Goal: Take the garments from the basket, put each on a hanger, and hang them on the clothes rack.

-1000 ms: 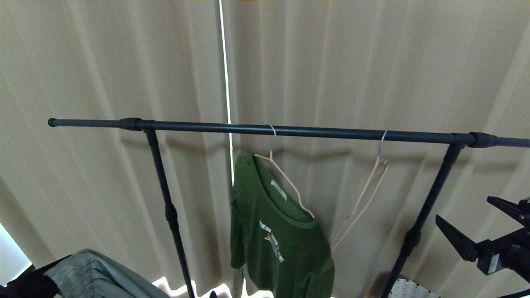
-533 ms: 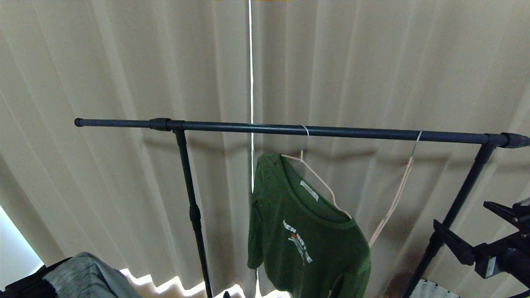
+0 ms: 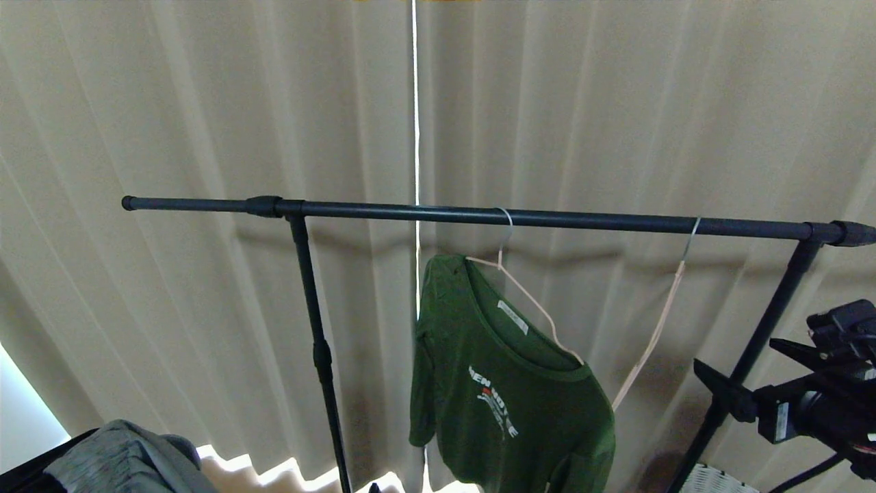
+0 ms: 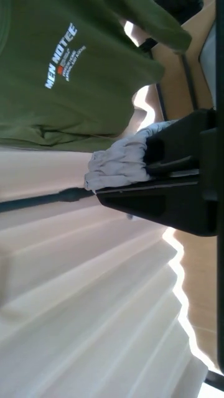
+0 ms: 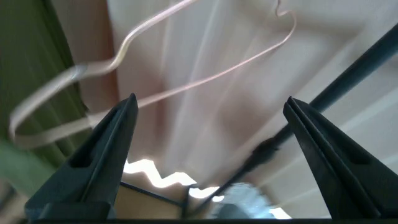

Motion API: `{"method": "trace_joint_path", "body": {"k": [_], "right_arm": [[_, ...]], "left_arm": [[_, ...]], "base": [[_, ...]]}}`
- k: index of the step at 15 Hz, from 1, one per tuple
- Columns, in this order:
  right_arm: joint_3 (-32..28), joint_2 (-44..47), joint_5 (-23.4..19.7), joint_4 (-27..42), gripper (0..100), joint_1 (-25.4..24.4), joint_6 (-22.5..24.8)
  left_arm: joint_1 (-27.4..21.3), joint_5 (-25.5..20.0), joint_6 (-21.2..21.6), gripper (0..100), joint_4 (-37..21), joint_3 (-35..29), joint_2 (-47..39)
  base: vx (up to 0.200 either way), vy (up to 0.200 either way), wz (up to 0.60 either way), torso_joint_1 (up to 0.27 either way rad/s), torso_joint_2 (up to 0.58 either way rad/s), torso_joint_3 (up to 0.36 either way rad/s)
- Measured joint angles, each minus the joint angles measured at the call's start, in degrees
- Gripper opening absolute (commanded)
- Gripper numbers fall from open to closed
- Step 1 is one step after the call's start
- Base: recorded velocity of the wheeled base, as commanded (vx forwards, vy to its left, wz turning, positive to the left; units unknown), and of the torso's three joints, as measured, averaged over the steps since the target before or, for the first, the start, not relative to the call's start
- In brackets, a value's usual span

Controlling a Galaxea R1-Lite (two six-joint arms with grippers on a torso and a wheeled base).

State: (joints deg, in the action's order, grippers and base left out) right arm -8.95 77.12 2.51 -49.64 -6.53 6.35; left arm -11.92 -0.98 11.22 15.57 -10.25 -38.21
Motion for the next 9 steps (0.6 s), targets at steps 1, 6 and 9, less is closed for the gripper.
{"method": "trace_joint_path", "body": {"k": [1, 6, 9], "right_arm": [[-2.32, 0.96, 0.13, 2.56, 100, -0.66, -2.66], [-11.47, 2.97, 4.44, 14.12, 100, -10.33, -10.37], [-14.77, 5.84, 7.85, 14.73, 100, -12.31, -11.52]], "left_arm": [[0.00, 0.00, 0.02, 0, -0.02, 0.04, 0.12], [0.05, 0.00, 0.02, 0, -0.02, -0.18, 0.41], [0.07, 0.00, 0.05, 0, 0.00, -0.20, 0.43]], "base": [[0.000, 0.000, 0.00, 0.000, 0.00, 0.000], [0.000, 0.000, 0.00, 0.000, 0.00, 0.000], [0.000, 0.000, 0.00, 0.000, 0.00, 0.000]]}}
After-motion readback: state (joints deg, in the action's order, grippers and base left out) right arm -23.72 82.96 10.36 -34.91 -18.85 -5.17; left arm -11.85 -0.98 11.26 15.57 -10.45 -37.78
